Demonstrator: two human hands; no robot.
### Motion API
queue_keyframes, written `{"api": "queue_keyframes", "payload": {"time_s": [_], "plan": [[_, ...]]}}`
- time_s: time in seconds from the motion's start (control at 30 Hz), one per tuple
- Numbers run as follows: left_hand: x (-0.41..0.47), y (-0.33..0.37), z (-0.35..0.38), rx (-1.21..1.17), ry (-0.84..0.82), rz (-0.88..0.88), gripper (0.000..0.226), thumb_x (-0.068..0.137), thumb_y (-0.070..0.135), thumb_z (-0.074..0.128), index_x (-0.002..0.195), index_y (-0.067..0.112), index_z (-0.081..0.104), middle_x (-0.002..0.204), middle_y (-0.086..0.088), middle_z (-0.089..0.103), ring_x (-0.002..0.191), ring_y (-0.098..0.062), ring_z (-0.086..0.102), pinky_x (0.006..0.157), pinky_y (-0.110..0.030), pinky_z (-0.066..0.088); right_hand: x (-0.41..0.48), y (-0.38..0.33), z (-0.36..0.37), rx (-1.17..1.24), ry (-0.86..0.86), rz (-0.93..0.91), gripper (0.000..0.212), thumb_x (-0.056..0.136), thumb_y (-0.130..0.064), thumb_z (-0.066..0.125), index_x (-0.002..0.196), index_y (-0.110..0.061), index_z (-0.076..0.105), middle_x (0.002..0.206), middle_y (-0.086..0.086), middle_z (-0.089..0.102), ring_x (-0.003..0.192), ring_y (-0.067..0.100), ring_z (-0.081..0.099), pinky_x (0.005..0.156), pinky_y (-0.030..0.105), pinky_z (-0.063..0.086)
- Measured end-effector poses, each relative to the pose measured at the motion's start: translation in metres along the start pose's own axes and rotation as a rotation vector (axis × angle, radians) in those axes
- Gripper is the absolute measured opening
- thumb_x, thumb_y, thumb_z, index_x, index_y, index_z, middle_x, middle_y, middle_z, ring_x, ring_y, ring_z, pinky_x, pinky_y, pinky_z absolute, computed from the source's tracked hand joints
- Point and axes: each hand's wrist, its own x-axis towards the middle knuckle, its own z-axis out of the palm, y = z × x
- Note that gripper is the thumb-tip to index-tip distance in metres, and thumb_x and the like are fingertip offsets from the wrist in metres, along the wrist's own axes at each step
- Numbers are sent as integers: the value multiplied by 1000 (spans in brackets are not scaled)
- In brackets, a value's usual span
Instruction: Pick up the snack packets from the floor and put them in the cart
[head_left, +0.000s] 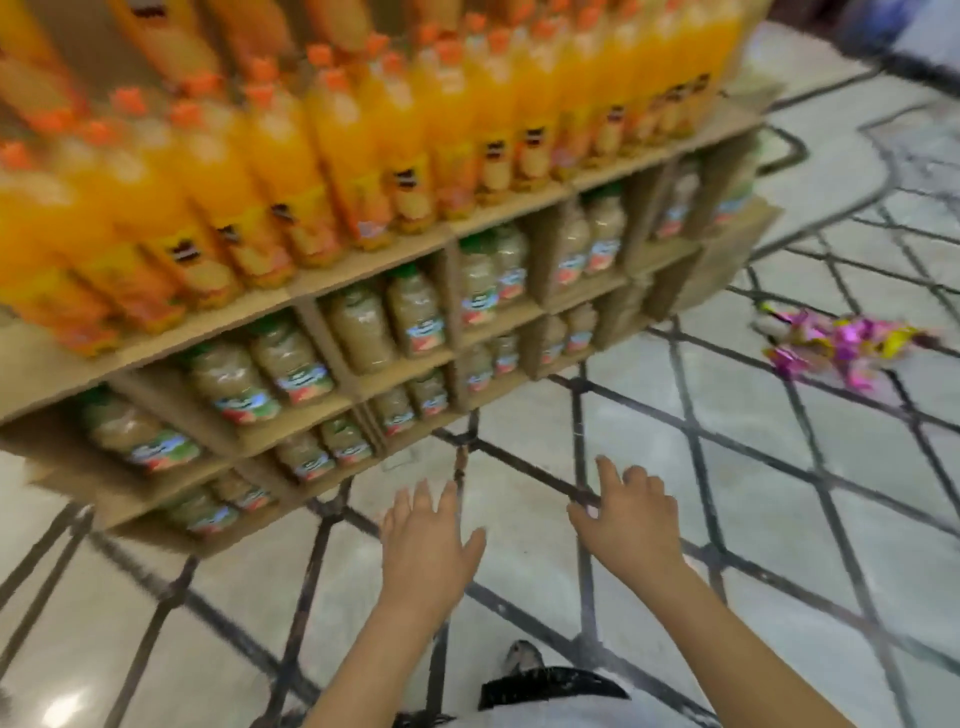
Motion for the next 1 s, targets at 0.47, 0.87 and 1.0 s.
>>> {"api": "queue_keyframes", "payload": {"time_s": [0.47, 0.87, 1.0], "plan": [[85, 190, 3, 211, -123, 494, 72, 100, 58, 32, 158, 24, 7, 164, -11, 13, 151, -30, 8, 122, -41, 11, 7, 156, -18, 317, 17, 551, 64, 93, -53, 45, 147, -22, 28, 139, 11, 44, 126, 31, 41, 101, 41, 39], [270, 319, -54, 256, -171, 693, 75, 99, 60, 32, 158, 22, 4, 163, -13, 13, 151, -33, 6, 121, -41, 11, 167, 214, -87, 364, 91, 760, 65, 94, -50, 47, 148, -21, 28, 132, 11, 47, 120, 32, 43, 94, 39, 40], [330, 364, -75, 266, -144, 763, 75, 99, 61, 32, 158, 22, 7, 163, -13, 17, 150, -32, 10, 122, -42, 14, 218, 232, -114, 392, 152, 822, 65, 94, -49, 45, 149, -21, 25, 133, 11, 47, 120, 30, 42, 96, 40, 41]]}}
